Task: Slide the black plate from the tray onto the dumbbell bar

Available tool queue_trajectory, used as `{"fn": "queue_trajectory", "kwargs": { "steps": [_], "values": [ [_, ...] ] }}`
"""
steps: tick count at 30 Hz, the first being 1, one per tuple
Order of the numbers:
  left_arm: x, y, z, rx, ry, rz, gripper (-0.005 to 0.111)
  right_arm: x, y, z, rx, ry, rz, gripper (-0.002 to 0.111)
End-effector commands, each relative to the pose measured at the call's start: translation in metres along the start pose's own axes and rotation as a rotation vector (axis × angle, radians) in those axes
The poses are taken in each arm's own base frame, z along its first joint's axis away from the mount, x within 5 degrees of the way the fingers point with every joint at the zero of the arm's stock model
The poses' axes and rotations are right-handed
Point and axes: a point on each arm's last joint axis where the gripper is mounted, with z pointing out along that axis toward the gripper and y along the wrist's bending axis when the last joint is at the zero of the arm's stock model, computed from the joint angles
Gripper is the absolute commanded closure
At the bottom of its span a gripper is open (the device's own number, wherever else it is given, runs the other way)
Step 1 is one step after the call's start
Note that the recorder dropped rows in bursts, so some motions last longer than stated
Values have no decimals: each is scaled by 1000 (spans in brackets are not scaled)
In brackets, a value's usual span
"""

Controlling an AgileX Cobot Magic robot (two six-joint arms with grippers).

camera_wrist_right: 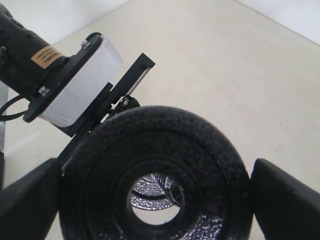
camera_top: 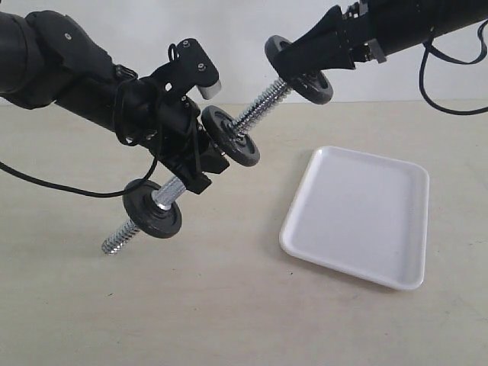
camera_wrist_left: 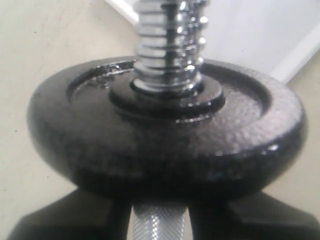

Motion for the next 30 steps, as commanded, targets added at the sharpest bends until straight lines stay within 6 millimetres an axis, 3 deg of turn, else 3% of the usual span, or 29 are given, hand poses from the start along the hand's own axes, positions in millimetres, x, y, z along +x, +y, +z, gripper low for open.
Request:
{"fn": "queue_trajectory", "kwargs": {
  "steps": [1, 10, 30],
  "values": [
    [-28, 7, -29, -96, -140, -40, 103, -13, 11, -7, -19, -62, -20, 108],
    [-34, 5, -41, -107, -165, -26, 103, -13, 11, -7, -19, -62, -20, 108],
    [-34, 4, -41, -89, -165, -30, 103, -14, 11, -7, -20, -67, -22, 108]
  ]
}}
